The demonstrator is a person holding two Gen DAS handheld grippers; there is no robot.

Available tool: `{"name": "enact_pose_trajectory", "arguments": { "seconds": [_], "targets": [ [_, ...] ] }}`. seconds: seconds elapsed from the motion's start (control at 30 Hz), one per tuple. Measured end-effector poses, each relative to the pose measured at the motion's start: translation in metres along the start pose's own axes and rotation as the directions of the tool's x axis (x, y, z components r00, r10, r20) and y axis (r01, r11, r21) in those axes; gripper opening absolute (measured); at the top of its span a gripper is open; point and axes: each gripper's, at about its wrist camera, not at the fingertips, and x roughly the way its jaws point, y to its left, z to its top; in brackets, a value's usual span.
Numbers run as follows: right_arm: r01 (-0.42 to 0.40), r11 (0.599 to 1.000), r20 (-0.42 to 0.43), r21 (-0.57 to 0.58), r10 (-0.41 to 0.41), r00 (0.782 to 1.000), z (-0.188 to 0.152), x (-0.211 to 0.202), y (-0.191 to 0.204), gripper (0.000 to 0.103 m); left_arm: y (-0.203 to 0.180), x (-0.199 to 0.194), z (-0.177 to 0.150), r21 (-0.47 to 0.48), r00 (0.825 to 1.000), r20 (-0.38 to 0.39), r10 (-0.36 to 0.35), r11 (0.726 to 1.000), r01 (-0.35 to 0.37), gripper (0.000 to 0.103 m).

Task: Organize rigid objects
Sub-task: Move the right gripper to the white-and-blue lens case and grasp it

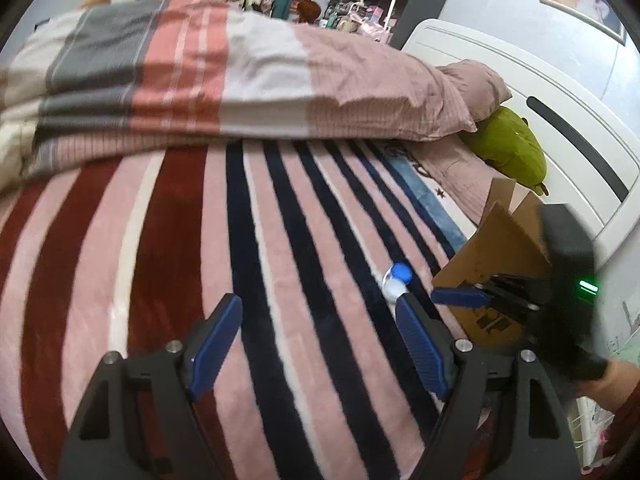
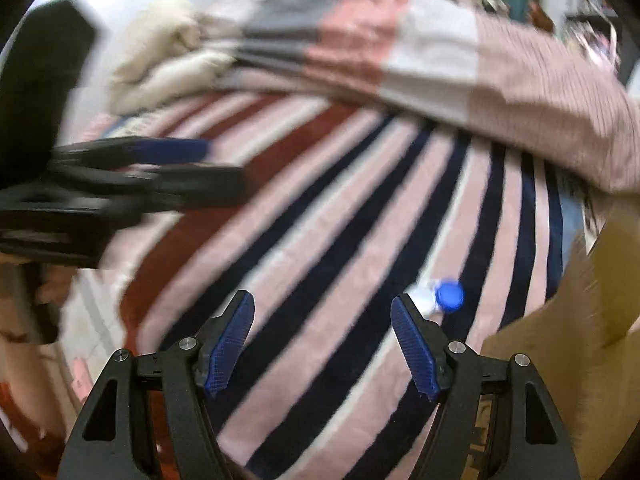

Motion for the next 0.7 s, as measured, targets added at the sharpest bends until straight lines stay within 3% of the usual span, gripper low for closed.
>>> {"name": "enact_pose_trajectory", "arguments": {
  "seconds": [0.2, 0.33, 0.37, 0.4, 0.43, 0.53, 0.7],
  "targets": [
    [0.128, 0.978, -0.068, 0.166, -0.118, 0.991, -0.012, 0.056, -0.049, 0.068, 0.009, 0.012, -0.013, -0.015, 1.000, -0.029, -0.007, 1.000, 0.006, 0.076],
    [0.175, 0.967, -0.007, 0.186, -0.176, 0.984, -0.009, 0.070, -0.065, 0.067, 0.014, 0.012, -0.014, -0.025, 1.000, -0.030, -0.004, 1.000, 0.004, 0.076],
    [0.187, 0.965, 0.006, 0.182, -0.191, 0.982, -0.008, 0.071, -0.066, 0.059, 0.015, 0.012, -0.014, -0.027, 1.000, -0.031, -0.001, 1.000, 0.001, 0.076],
    [0.199, 0.964, 0.013, 0.176, -0.204, 0.979, -0.007, 0.072, -0.065, 0.038, 0.015, 0.012, -0.015, -0.028, 0.999, -0.032, 0.001, 1.000, -0.001, 0.076],
    [0.205, 0.966, 0.010, 0.160, -0.209, 0.978, -0.004, 0.075, -0.063, 0.026, 0.015, 0.012, -0.015, -0.029, 0.999, -0.034, 0.002, 1.000, -0.003, 0.076],
    [0.195, 0.974, 0.026, 0.119, -0.199, 0.980, -0.004, 0.071, -0.056, 0.026, 0.013, 0.012, -0.013, -0.030, 0.999, -0.039, -0.005, 1.000, 0.003, 0.076],
    [0.094, 0.995, 0.090, 0.038, -0.097, 0.991, -0.003, 0.041, -0.029, 0.026, -0.002, 0.007, -0.004, -0.014, 0.998, -0.030, -0.051, 0.999, 0.051, 0.076]
  ]
}}
